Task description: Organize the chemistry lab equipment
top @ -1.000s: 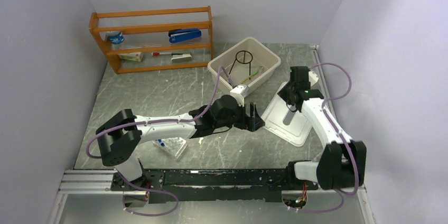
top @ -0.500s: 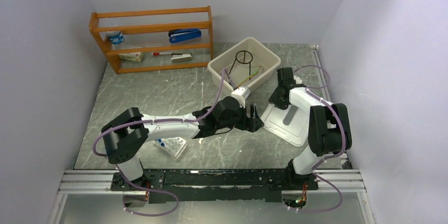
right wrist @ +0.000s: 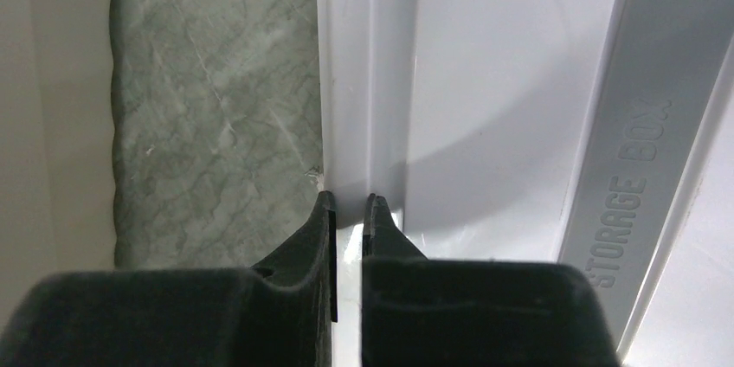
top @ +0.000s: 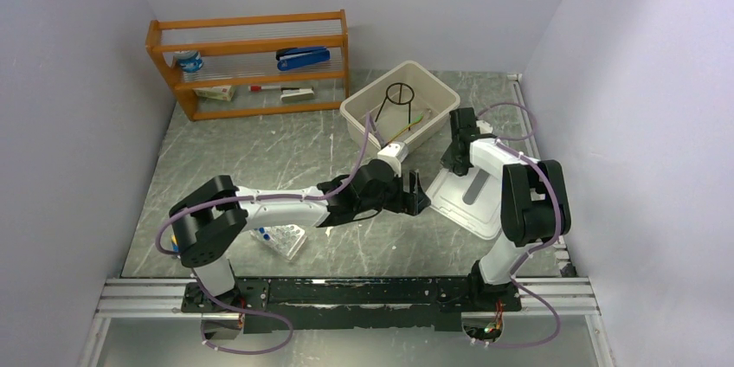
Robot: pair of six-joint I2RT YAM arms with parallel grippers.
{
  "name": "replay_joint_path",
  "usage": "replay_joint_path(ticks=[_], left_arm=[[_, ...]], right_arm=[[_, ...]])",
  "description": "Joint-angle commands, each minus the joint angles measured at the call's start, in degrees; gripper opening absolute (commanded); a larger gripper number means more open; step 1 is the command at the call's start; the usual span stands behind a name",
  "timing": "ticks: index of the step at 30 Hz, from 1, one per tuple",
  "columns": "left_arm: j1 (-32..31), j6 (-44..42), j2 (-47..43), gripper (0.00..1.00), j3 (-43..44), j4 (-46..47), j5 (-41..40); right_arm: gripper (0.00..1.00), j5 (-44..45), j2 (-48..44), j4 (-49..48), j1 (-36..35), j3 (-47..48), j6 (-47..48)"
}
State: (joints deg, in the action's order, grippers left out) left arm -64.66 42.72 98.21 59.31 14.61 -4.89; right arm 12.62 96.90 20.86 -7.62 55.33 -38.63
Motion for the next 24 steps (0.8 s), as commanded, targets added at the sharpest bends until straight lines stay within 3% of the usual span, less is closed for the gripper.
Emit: replay_joint_path(ticks=[1,11,24], left_arm=[[-0.44,0.51,2.09,0.83,1.50,0.92,-0.53],[-0.40,1.76,6.70,0.85,3.83,2.35,1.14],[-0.41,3.56,8.84,0.90,2.53,12.28,-2.65]], right_arm=[[0.00,0.01,-0.42,1.27,-0.06,-1.22,-0.81],[0.00,-3.94,-16.95,6.19,0.07,-2.12,-1.59],[0.00,-16.61,-24.44,5.26,1.43,-6.02,-2.78]])
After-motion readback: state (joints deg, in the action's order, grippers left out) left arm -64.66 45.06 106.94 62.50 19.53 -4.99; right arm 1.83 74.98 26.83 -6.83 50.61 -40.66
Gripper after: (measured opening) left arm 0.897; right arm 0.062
